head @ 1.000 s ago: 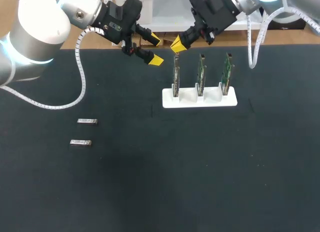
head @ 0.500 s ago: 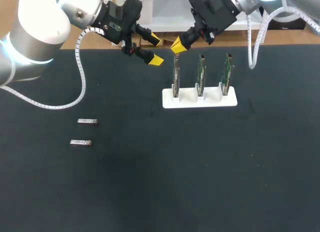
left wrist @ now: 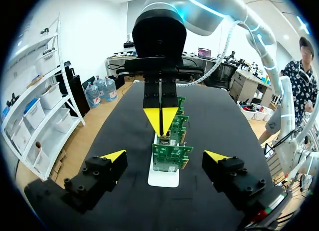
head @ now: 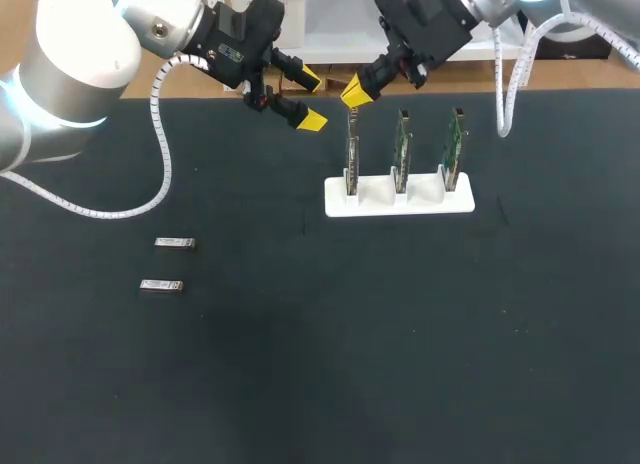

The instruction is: Pick up the optical module with the left hand, and insert it into the network port with the right hand.

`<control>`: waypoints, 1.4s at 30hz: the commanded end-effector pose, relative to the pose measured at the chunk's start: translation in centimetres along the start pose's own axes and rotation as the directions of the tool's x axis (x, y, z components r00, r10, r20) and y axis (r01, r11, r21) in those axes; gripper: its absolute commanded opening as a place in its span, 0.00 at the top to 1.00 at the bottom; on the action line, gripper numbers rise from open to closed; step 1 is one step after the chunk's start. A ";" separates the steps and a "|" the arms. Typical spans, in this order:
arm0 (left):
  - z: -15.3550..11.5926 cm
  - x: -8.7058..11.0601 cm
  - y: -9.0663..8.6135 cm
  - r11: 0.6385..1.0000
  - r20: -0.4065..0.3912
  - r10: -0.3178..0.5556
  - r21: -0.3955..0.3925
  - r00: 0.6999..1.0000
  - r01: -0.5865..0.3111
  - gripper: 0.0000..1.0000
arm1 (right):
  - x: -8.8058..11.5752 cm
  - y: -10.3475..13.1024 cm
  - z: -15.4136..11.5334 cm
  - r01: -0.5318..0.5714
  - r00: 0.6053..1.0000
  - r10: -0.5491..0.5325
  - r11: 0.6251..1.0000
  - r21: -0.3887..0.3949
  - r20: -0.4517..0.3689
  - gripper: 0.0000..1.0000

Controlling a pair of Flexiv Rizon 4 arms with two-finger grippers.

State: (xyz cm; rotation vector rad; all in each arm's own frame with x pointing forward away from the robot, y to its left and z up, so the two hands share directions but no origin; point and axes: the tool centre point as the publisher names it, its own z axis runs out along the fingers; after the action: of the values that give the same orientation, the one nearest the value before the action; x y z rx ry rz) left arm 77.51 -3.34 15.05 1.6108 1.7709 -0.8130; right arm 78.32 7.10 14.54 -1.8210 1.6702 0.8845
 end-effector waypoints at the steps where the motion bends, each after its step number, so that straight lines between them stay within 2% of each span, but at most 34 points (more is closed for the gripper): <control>1: 0.0 -0.1 0.2 1.000 -0.006 -0.002 0.004 1.000 0.002 0.00 | 3.1 0.2 2.0 -0.002 1.000 0.002 1.000 0.003 -0.003 1.00; 42: 0.0 -0.1 0.2 1.000 -0.006 -0.002 0.004 1.000 0.002 0.00 | 6.9 0.5 3.3 -0.055 0.998 0.055 0.998 0.022 -0.032 1.00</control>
State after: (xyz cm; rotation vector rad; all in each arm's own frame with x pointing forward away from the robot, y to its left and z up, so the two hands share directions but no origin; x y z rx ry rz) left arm 77.51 -3.34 15.05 1.6108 1.7709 -0.8130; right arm 78.35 7.26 14.49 -1.7933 1.7470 0.8657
